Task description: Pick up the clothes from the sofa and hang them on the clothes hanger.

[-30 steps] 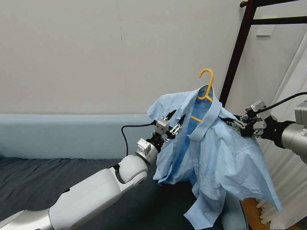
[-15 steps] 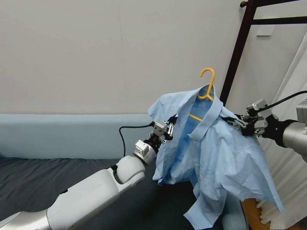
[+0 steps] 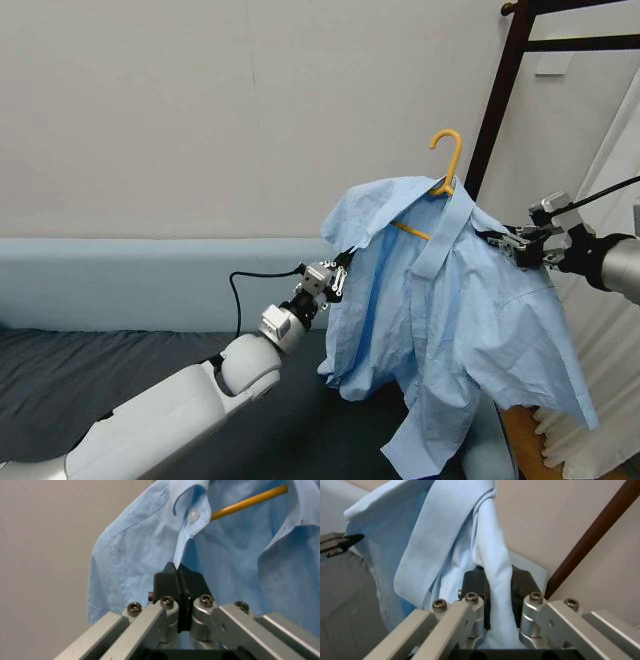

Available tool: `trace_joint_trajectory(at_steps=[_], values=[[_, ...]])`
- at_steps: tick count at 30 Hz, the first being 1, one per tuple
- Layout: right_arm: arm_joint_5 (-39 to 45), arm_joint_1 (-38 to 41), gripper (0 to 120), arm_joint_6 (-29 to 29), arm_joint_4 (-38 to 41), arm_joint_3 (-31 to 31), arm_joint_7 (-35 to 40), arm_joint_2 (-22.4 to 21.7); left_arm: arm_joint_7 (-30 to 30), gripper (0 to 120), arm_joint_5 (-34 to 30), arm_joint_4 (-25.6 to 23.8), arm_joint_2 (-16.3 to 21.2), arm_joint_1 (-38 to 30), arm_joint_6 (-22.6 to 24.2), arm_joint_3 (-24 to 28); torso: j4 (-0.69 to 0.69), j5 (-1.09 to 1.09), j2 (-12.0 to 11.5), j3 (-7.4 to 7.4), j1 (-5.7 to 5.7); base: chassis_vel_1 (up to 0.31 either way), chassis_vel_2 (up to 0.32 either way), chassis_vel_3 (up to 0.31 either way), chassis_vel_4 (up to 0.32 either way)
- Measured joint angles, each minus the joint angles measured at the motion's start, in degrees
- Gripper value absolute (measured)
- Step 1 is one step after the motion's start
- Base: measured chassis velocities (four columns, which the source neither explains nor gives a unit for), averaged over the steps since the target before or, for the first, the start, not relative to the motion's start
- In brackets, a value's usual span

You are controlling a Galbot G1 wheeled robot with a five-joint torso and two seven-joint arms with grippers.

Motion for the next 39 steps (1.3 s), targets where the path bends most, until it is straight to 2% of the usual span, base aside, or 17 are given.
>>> trace_joint_trajectory(at_steps=[6, 10, 12, 14, 15, 16, 20, 22, 24, 25, 27, 29, 30, 33, 35, 36, 39], values=[[0.7, 0.0, 7, 0.0, 0.7, 0.0, 0.1, -0.2, -1.3, 0, 0.2, -1.4, -1.3, 1.7, 0.9, -0.3, -0.01, 0.00, 0.0, 0.00, 0.00, 0.000, 0.000, 0.000, 0.000], [1.2, 0.2, 7, 0.2, 2.4, 0.3, 0.3, 0.0, -6.4, 0, 0.7, -2.0, -3.3, 0.1, 4.8, 0.9, -0.01, 0.00, 0.0, 0.00, 0.00, 0.000, 0.000, 0.000, 0.000], [1.5, 0.3, 7, 0.2, 2.4, 0.7, 0.4, 0.4, -9.9, 7, 1.5, -2.9, -3.5, -0.8, 8.4, 1.7, -0.03, 0.01, 0.0, 0.00, 0.00, 0.000, 0.000, 0.000, 0.000], [1.9, 0.3, 7, 0.2, 2.1, 1.0, 0.5, 0.6, -11.3, 15, 2.2, -4.2, -2.7, -0.8, 9.8, 2.3, -0.02, 0.01, 0.0, 0.00, 0.00, 0.000, 0.000, 0.000, 0.000], [2.2, 0.3, 7, 0.2, 1.8, 1.3, 0.6, 0.6, -11.9, 22, 2.7, -5.2, -1.7, -0.3, 10.4, 2.7, -0.02, 0.01, 0.0, -0.01, 0.00, 0.000, 0.000, 0.000, 0.000], [2.2, 0.3, 7, 0.2, 1.8, 1.3, 0.6, 0.6, -11.9, 22, 2.7, -5.2, -1.7, -0.3, 10.4, 2.7, -0.02, 0.01, 0.0, -0.01, 0.00, 0.000, 0.000, 0.000, 0.000], [3.0, 0.9, 7, -0.1, 1.9, 1.6, 2.2, 0.6, -12.1, 35, 4.7, -7.7, 0.8, 3.1, 10.3, 2.1, -0.01, 0.01, 0.0, 0.00, 0.00, 0.000, 0.000, 0.000, 0.000], [4.1, 0.8, 7, -0.9, 2.4, 2.2, 4.2, 0.5, -11.7, 43, 5.5, -8.9, 1.8, 7.1, 9.1, -0.7, 0.00, 0.00, 0.0, 0.00, 0.00, 0.000, 0.000, 0.000, 0.000], [6.6, 0.5, 7, -2.6, 3.1, 3.4, 8.8, 1.1, -11.4, 54, 5.3, -10.6, 1.8, 13.8, 8.2, -7.2, -0.02, -0.01, 0.0, 0.00, 0.00, 0.000, 0.000, 0.000, 0.000], [6.6, 0.5, 7, -2.6, 3.1, 3.4, 8.8, 1.1, -11.4, 54, 5.3, -10.6, 1.8, 13.8, 8.2, -7.2, -0.02, -0.01, 0.0, 0.00, 0.00, 0.000, 0.000, 0.000, 0.000], [8.9, 0.5, 7, -4.6, 3.3, 4.3, 13.7, 2.4, -12.2, 63, 3.7, -13.1, 1.1, 20.9, 9.1, -14.8, 0.01, 0.00, 0.0, 0.00, 0.00, 0.000, 0.000, 0.000, 0.000], [11.3, 0.4, 7, -6.3, 3.4, 4.8, 18.8, 4.1, -12.6, 72, 2.1, -15.7, 0.1, 26.6, 9.6, -19.4, 0.02, -0.01, 0.0, 0.00, 0.00, 0.000, 0.000, 0.000, 0.000], [11.3, 0.4, 7, -6.3, 3.4, 4.8, 18.8, 4.1, -12.6, 72, 2.1, -15.7, 0.1, 26.6, 9.6, -19.4, 0.02, -0.01, 0.0, 0.00, 0.00, 0.000, 0.000, 0.000, 0.000], [12.2, 0.3, 7, -7.0, 2.3, 4.5, 27.8, 7.1, -12.7, 86, 3.7, -18.8, -2.8, 36.7, 10.2, -26.9, -0.02, 0.00, 0.0, -0.01, -0.01, 0.000, 0.000, 0.000, 0.000], [11.3, 0.4, 7, -7.1, 1.9, 4.2, 28.9, 7.7, -12.7, 89, 4.1, -19.4, -3.7, 39.0, 10.4, -28.4, 0.00, 0.00, 0.0, -0.01, 0.00, 0.000, 0.000, 0.000, 0.000], [9.3, 0.4, 7, -7.1, 0.9, 3.9, 30.1, 8.7, -12.5, 95, 4.8, -20.3, -5.1, 42.1, 10.5, -30.4, 0.00, 0.01, 0.0, -0.01, -0.01, 0.000, 0.000, 0.000, 0.000], [4.0, 0.8, 7, -7.1, -2.1, 2.8, 30.5, 10.3, -11.7, 100, 6.3, -21.6, -8.4, 47.6, 10.6, -34.1, 0.00, 0.01, 0.0, -0.01, -0.01, 0.000, 0.000, 0.000, 0.000]])
